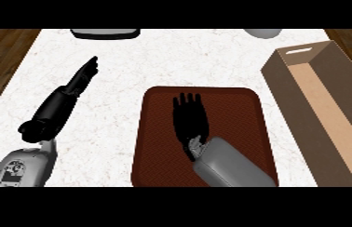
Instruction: Pick the cupcake from the tray and place it in the cardboard box
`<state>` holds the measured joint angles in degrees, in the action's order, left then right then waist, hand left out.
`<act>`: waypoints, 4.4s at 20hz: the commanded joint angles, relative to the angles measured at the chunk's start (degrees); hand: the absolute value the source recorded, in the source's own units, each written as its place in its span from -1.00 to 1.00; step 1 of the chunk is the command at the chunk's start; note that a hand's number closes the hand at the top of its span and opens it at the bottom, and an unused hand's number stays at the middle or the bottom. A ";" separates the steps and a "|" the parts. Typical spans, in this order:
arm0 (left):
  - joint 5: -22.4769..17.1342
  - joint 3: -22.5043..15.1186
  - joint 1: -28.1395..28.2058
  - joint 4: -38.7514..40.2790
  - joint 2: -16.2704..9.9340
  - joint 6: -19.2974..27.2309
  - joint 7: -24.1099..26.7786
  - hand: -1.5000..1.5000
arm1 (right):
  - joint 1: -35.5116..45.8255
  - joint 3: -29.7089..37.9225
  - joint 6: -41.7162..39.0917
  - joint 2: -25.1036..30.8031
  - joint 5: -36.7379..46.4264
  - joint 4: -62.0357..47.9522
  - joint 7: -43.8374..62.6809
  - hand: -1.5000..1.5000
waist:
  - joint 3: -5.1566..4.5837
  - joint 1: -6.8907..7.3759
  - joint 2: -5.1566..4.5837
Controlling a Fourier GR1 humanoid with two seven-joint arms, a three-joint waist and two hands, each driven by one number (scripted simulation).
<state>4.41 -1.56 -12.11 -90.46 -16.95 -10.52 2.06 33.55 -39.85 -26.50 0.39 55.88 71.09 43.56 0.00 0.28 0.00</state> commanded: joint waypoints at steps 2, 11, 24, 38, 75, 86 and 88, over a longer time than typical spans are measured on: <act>4.22 -2.05 -0.78 4.43 3.38 1.75 3.14 0.00 | -4.17 -0.71 4.67 0.97 2.93 -3.02 -5.75 -1.00 | 0.00 -0.32 -0.06; -0.26 3.57 2.11 1.20 -0.32 -3.49 3.52 0.00 | -1.95 -2.21 11.23 2.53 10.16 -4.57 -17.30 1.00 | 0.00 0.05 -0.01; 1.55 2.36 -0.29 1.88 1.27 -2.93 2.92 0.00 | 9.42 23.79 28.39 2.38 4.17 -14.92 -12.20 1.00 | 0.07 1.13 -0.79; 5.05 0.50 0.84 1.66 4.58 0.17 1.81 0.00 | 25.25 32.08 32.63 6.47 12.42 -11.57 4.08 1.00 | -0.02 -0.87 0.44; 2.28 5.02 -3.66 1.60 2.52 -4.60 -1.39 0.00 | -1.43 58.77 0.33 35.49 -16.02 -9.24 -18.42 -1.00 | 0.02 -0.53 0.04; 2.96 5.09 0.39 1.38 2.55 -4.29 1.62 0.00 | 2.18 82.52 26.38 24.81 -34.92 -0.94 -26.93 -1.00 | 0.25 -1.44 0.55; 3.51 4.76 1.26 2.33 2.77 -4.21 2.70 0.00 | 2.58 85.05 29.61 23.55 -36.67 -1.37 -27.08 -1.00 | 0.12 -0.75 0.14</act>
<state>7.85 3.28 -11.93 -88.07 -14.03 -14.39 4.20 35.21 37.70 -2.91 25.98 24.98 69.40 17.77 0.17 -0.89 0.28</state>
